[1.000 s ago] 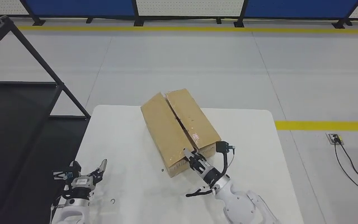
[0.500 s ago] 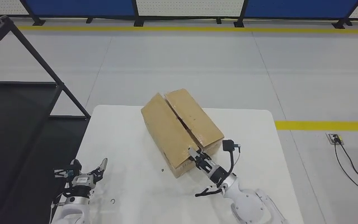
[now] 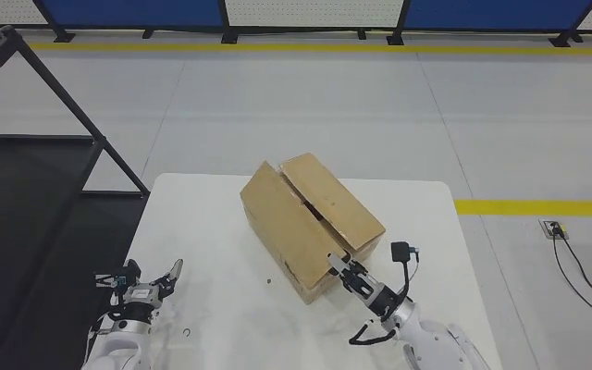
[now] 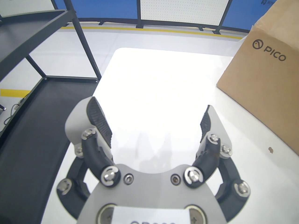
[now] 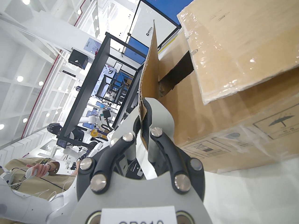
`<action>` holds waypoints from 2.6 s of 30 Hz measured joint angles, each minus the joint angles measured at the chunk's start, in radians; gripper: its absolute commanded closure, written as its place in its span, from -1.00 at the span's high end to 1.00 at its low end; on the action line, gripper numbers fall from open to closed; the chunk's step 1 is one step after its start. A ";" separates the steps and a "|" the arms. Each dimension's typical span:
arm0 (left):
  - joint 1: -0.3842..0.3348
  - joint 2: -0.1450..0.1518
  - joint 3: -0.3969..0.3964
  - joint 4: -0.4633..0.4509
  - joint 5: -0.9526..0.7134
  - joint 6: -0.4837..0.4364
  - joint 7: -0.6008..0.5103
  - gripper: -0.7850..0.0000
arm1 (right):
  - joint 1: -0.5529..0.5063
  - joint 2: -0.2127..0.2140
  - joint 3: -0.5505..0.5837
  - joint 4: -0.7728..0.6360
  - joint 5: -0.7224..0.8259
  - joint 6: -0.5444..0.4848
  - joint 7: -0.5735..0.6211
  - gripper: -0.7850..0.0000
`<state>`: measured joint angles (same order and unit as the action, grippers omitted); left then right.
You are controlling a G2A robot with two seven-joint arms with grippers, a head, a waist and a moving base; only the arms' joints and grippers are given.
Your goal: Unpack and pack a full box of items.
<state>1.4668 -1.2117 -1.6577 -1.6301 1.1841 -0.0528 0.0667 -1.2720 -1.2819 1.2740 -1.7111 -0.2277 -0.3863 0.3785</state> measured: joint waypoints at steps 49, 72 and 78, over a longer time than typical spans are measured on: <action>-0.122 0.018 0.040 0.070 0.169 -0.218 0.026 1.00 | 0.007 0.102 0.093 0.158 0.374 -0.494 0.522 -0.74; -0.166 0.019 0.059 0.102 0.185 -0.196 -0.019 1.00 | -0.114 0.142 0.253 0.067 0.319 -0.408 0.351 1.00; -0.178 0.021 0.056 0.121 0.177 -0.202 -0.016 1.00 | -0.146 0.151 0.304 0.079 0.325 -0.381 0.308 1.00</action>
<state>1.2883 -1.1908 -1.6016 -1.5095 1.3608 -0.2550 0.0512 -1.4179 -1.1310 1.5785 -1.6325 0.0969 -0.7670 0.6869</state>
